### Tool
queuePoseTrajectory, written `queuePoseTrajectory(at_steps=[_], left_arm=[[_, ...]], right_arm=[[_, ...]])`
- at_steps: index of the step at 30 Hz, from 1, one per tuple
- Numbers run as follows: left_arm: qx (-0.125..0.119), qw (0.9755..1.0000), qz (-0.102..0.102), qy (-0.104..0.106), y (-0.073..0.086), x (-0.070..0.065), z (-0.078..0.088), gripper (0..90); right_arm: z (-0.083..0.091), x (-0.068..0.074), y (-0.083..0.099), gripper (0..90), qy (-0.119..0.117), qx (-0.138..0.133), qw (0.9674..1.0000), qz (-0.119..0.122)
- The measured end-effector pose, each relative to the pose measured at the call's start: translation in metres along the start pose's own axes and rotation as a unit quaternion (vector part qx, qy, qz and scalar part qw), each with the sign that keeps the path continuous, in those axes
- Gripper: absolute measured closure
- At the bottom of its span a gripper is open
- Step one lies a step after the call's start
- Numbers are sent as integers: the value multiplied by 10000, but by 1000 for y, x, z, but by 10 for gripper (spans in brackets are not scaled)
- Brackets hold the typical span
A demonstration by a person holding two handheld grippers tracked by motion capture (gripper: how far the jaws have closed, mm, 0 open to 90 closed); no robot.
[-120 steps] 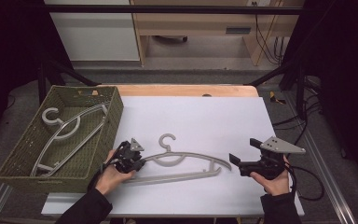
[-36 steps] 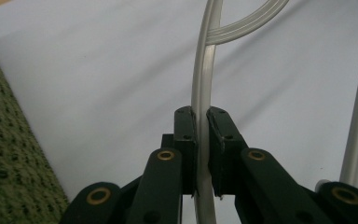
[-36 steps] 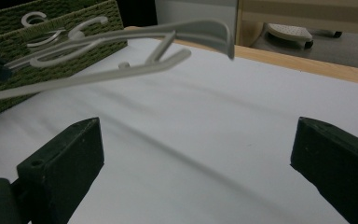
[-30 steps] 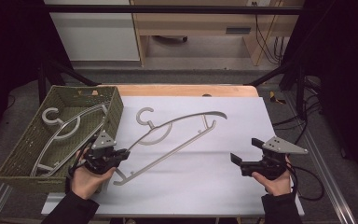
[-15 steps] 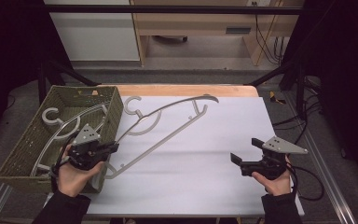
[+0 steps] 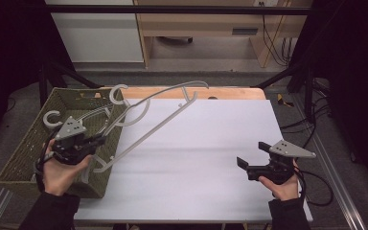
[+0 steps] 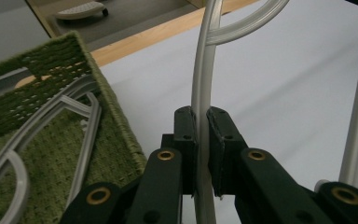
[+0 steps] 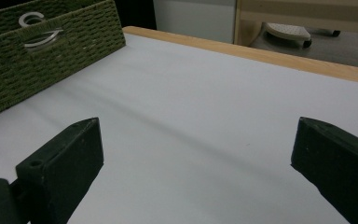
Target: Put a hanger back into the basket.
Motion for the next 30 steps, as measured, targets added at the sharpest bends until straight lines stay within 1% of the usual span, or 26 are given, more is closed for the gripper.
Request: queuePoseTrajectory(at_steps=[1, 2, 3, 4, 5, 7, 8, 9, 10, 12, 13, 14, 15, 16, 17, 18, 19, 20, 22, 23, 24, 25, 26, 28, 29, 30], left_arm=[[-71, 9999, 50, -102, -4, 9, 6, 825], [-71, 9999, 50, -102, -4, 9, 6, 825], [-80, 9998, 73, -187, -6, 16, 11, 825], [-80, 9998, 73, -187, -6, 16, 11, 825], [-78, 9996, 70, -267, -8, 25, 17, 825], [-91, 9993, 105, -339, -10, 34, 22, 825], [-91, 9993, 105, -339, -10, 34, 22, 825], [-66, 9991, 76, -416, -12, 43, 26, 825], [-66, 9991, 76, -416, -12, 43, 26, 825], [-132, 9990, 109, -416, -13, 51, 28, 825], [-138, 9989, 155, -419, -13, 59, 29, 825], [-138, 9989, 155, -419, -13, 59, 29, 824], [-105, 9987, 158, -469, -13, 67, 30, 824], [-105, 9987, 158, -469, -13, 67, 30, 824], [-59, 9986, 117, -516, -12, 73, 30, 824], [-59, 9986, 117, -516, -12, 73, 30, 824], [-43, 9985, 126, -531, -11, 78, 30, 824], [-43, 9985, 126, -531, -11, 78, 30, 824], [-3, 9985, 148, -527, -8, 85, 31, 824], [30, 9982, 135, -580, -7, 90, 32, 824], [30, 9982, 135, -580, -7, 90, 32, 824], [64, 9976, 158, -665, -4, 98, 33, 824], [64, 9976, 158, -665, -4, 98, 33, 824], [115, 9972, 146, -722, -1, 104, 34, 823], [191, 9965, 161, -803, 4, 112, 37, 823], [191, 9965, 161, -803, 4, 112, 37, 823]], right_arm=[[0, 0, 0, 25, 4, 1, 10000, 4], [0, 0, 0, 25, 4, 1, 10000, 4], [0, 0, 0, 25, 10, 8, 10000, 4], [0, 0, 0, 25, 10, 8, 10000, 4], [-1, 0, 1, 25, 11, 20, 10000, 1], [-1, 0, 1, 25, 7, 39, 10000, 24], [-1, 0, 1, 25, 7, 39, 10000, 24], [-1, 0, 1, 25, 10, 43, 10000, 25], [-1, 0, 1, 25, 10, 43, 10000, 25], [-1, 0, 1, 25, 22, 28, 10000, -2], [-1, 0, 1, 25, 14, 24, 10000, -2], [-1, 0, 1, 25, 15, 23, 10000, -1], [-1, 0, 1, 25, 13, 25, 10000, -3], [-1, 0, 1, 25, 13, 25, 10000, -3], [-1, 0, 1, 25, 13, 23, 10000, -3], [-1, 0, 1, 25, 13, 23, 10000, -3], [-1, -1, 1, 25, 24, 31, 10000, -4], [-1, -1, 1, 25, 24, 31, 10000, -4], [-2, -1, 1, 25, 24, 32, 10000, 1], [-2, -1, 1, 25, 22, 41, 10000, -3], [-2, -1, 1, 25, 24, 41, 10000, -4], [-2, -1, 1, 25, 27, 40, 10000, 1], [-2, -1, 1, 25, 27, 40, 10000, 1], [-2, -1, 1, 25, 25, 37, 10000, -6], [-1, -1, 1, 25, 27, 37, 10000, -3], [-1, -1, 1, 25, 29, 35, 10000, -2]])
Point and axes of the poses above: each handheld gripper's, and its own axes: z roughly backward along the jaws, y roughly out of its underside, x roughly to its left, the point moved 8 cm from there along -z, roughly forward along the jaws, and after that the axes turned 4 degrees about y, right-handed, at the moved point
